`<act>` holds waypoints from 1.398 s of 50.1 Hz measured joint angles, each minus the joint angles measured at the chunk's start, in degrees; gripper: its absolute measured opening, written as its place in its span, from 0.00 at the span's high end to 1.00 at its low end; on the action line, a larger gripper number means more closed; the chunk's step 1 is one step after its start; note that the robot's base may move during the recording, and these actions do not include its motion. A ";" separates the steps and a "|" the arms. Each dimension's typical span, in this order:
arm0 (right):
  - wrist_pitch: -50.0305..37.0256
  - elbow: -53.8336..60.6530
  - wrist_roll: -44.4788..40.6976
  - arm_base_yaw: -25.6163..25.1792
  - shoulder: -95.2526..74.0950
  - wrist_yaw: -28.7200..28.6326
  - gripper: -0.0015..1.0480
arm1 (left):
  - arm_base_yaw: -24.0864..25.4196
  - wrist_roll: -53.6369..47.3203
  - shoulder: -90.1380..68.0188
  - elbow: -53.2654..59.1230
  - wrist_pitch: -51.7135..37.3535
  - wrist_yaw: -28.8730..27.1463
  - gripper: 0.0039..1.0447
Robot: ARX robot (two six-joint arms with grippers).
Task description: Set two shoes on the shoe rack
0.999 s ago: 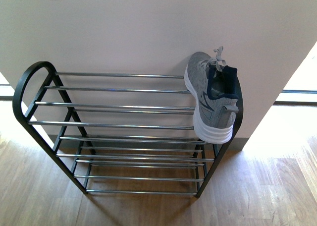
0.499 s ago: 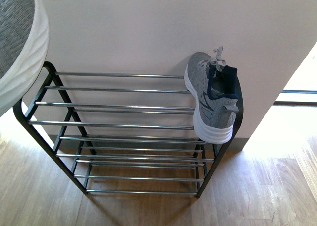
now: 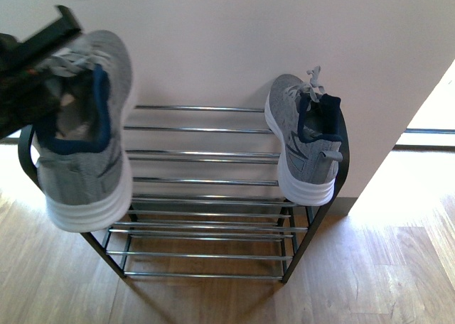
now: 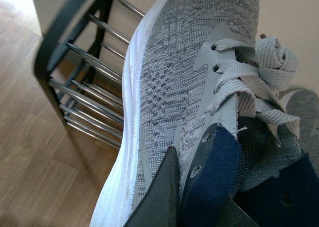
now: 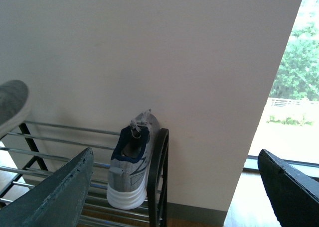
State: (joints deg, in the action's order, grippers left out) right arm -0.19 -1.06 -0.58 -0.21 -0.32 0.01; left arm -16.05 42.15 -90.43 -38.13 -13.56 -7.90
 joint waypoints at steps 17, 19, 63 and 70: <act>0.00 0.00 0.00 0.00 0.00 0.00 0.09 | -6.38 0.81 -20.20 -13.77 -1.88 5.62 0.99; 0.00 0.00 0.02 0.00 0.00 0.00 0.09 | -6.84 0.74 -21.88 -15.43 -1.86 5.90 0.99; 0.00 0.00 0.00 0.00 0.00 0.00 0.09 | -9.81 -7.67 -37.18 -31.85 -0.33 11.67 0.99; 0.00 0.00 0.02 0.00 0.00 0.02 0.09 | -9.81 -8.79 -39.23 -33.09 -2.45 12.00 0.99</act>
State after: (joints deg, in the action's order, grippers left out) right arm -0.19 -1.06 -0.56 -0.21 -0.32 0.03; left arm -25.87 33.36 -129.67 -71.22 -16.01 4.10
